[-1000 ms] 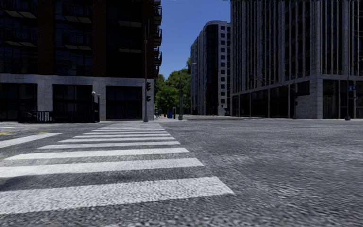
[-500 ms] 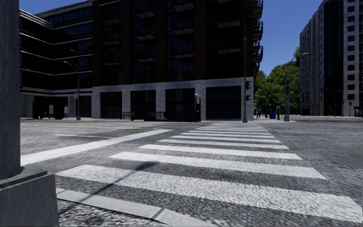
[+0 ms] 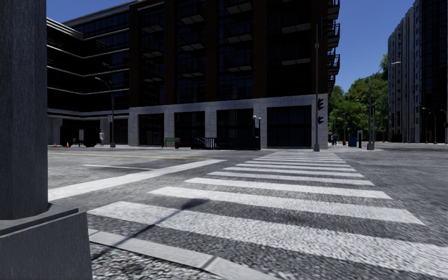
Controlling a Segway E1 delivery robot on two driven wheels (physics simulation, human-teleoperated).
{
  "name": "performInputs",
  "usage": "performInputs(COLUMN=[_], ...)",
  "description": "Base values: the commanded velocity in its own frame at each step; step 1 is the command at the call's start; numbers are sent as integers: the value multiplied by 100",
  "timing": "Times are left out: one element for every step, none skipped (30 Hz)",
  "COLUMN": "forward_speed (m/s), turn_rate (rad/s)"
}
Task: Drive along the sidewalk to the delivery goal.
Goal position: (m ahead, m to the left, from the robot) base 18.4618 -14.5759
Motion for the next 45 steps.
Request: performInputs(forward_speed=[0, 0, 0, 0, 0, 0, 0, 0, 0, 0, 0, 0, 0, 0, 0, 0, 0, 0, 5, 5, 82, 86, 96, 104, 111, 115, 119, 126, 140, 157, 169, 175, 177, 177, 177, 177, 177, 177, 177, 177, 177, 177, 177, 177, 177], turn_rate=[0, 0, 0, 0, 0, 0, -3, -24, -31, -33, -33, -33, -34, -34, -34, -34, -34, -34, -34, -34, -33, -33, -33, -33, -33, -33, -33, -33, -33, -33, -33, -33, -33, -33, -33, -33, -33, -33, -33, -33, -33, -33, -33, -30, -16])
